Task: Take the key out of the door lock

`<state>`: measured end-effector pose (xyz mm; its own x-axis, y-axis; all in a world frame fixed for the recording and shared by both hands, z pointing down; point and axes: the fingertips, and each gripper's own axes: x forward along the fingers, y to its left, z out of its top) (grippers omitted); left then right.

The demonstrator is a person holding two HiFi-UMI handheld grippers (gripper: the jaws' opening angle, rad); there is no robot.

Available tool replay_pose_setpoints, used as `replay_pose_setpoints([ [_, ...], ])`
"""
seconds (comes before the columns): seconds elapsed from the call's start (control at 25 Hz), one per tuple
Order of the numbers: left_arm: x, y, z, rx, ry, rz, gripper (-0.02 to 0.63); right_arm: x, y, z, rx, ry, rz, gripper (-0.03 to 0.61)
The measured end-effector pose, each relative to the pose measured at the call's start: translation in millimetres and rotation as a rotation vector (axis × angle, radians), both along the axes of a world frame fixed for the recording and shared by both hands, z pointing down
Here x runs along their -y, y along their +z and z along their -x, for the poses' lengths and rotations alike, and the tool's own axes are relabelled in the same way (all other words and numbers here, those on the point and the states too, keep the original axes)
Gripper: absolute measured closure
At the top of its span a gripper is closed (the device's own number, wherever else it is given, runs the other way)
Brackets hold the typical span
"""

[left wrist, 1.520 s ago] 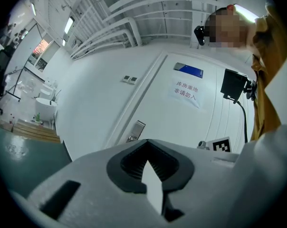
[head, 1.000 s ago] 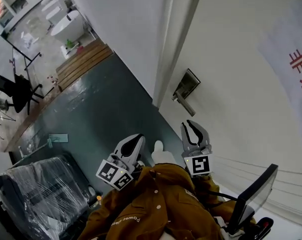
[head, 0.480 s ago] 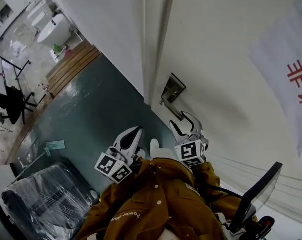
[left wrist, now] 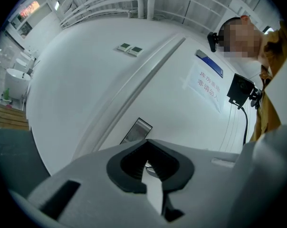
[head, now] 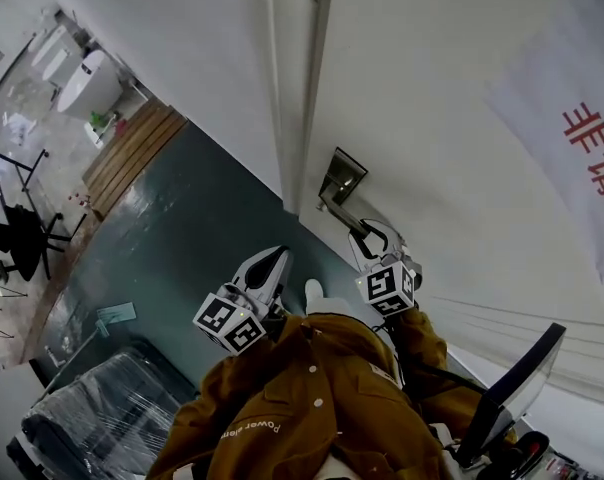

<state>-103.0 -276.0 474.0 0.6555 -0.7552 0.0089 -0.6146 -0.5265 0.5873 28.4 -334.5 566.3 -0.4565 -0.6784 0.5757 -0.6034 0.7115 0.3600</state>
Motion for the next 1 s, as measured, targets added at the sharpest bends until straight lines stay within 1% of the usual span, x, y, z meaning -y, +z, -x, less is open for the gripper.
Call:
replay_pose_setpoints([
  [0.08,7,7,1,-0.020,0.003,0.004,0.617,0,0,0,-0.001,0.003,-0.001,0.454],
  [0.16,18,15,2,-0.065,-0.002,0.009,0.616,1,0,-1,0.000,0.007,0.001,0.454],
  [0.2,24,20,2,-0.096,-0.001,0.025,0.566,1,0,-1,0.000,0.008,0.002,0.454],
  [0.24,32,27,1,-0.131,0.001,0.050,0.461,1,0,-1,0.000,0.010,0.003,0.454],
  [0.36,62,56,-5,-0.259,0.013,0.152,0.364,2,0,0,-0.002,0.018,0.002,0.453],
  [0.48,88,95,-18,-0.422,0.056,0.278,0.349,3,0,1,-0.003,0.025,-0.003,0.453],
  [0.56,98,121,-23,-0.511,0.061,0.376,0.337,2,0,1,-0.004,0.030,0.001,0.453],
  [0.64,107,128,-32,-0.645,0.088,0.409,0.336,2,0,2,-0.004,0.035,0.006,0.453],
  [0.76,116,134,-42,-0.773,0.104,0.437,0.337,2,0,2,-0.010,0.038,0.006,0.451],
  [0.84,119,142,-49,-0.805,0.114,0.459,0.336,2,0,2,-0.010,0.039,0.008,0.451],
  [0.96,121,152,-62,-0.806,0.139,0.483,0.343,3,1,2,-0.009,0.044,0.008,0.451],
  [1.0,122,154,-66,-0.804,0.145,0.489,0.361,3,1,2,-0.009,0.046,0.007,0.451],
])
